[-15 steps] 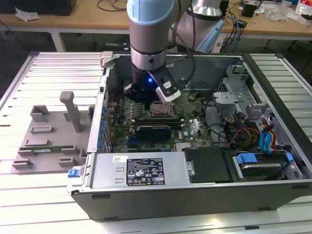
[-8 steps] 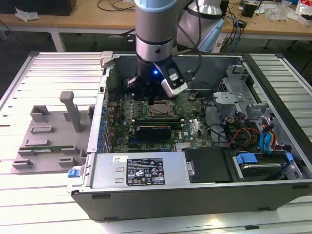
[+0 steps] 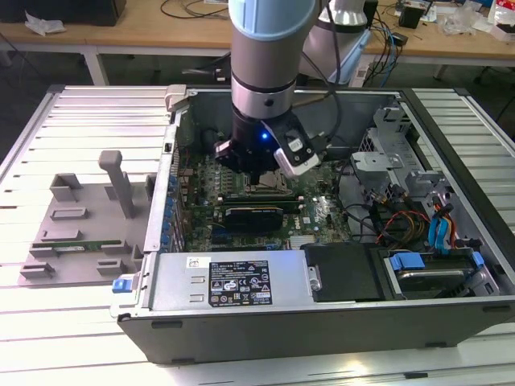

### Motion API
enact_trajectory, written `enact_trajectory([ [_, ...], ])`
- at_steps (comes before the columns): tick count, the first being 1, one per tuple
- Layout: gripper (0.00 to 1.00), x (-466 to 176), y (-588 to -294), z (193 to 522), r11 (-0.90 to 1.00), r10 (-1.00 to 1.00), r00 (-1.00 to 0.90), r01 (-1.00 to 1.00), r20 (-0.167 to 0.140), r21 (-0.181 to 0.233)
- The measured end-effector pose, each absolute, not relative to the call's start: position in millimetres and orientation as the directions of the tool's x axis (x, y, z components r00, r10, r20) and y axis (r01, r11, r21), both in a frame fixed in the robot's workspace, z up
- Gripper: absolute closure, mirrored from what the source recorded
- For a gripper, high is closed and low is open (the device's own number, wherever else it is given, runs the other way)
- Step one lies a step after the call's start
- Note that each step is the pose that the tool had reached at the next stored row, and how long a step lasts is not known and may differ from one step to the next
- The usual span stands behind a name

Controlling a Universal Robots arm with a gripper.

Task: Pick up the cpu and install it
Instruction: 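Install the second cpu locking lever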

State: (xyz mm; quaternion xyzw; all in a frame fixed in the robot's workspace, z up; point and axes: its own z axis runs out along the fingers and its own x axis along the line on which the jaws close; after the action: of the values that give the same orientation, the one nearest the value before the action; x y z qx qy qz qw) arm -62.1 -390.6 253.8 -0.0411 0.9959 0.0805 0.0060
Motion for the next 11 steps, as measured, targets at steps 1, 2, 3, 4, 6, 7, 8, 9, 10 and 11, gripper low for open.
enact_trajectory([
  [1, 0.89, -61.0, -390.5, 250.9, 0.983, -0.081, -0.997, -0.082, -0.017, 0.161],
  [2, 0.89, -60.9, -390.4, 246.9, 0.983, -0.081, -0.997, -0.082, -0.016, 0.161],
  [3, 0.89, -60.9, -388.1, 242.8, 0.984, -0.081, -0.997, -0.082, -0.016, 0.161],
  [4, 0.89, -60.9, -385.0, 237.9, 0.983, -0.081, -0.997, -0.082, -0.016, 0.161],
  [6, 0.89, -67.9, -381.1, 229.2, 0.983, -0.081, -0.997, -0.082, -0.016, 0.161],
  [7, 0.89, -73.4, -379.2, 224.1, 0.983, -0.081, -0.997, -0.082, -0.016, 0.161],
  [8, 0.89, -75.0, -379.1, 220.8, 0.983, -0.081, -0.997, -0.082, -0.016, 0.161],
  [9, 0.89, -75.4, -379.9, 218.0, 0.983, -0.081, -0.997, -0.082, -0.016, 0.161],
  [10, 0.89, -75.5, -384.4, 217.5, 0.983, -0.081, -0.997, -0.082, -0.016, 0.162],
  [11, 0.89, -75.6, -387.5, 217.4, 0.983, -0.081, -0.997, -0.082, -0.016, 0.161],
])
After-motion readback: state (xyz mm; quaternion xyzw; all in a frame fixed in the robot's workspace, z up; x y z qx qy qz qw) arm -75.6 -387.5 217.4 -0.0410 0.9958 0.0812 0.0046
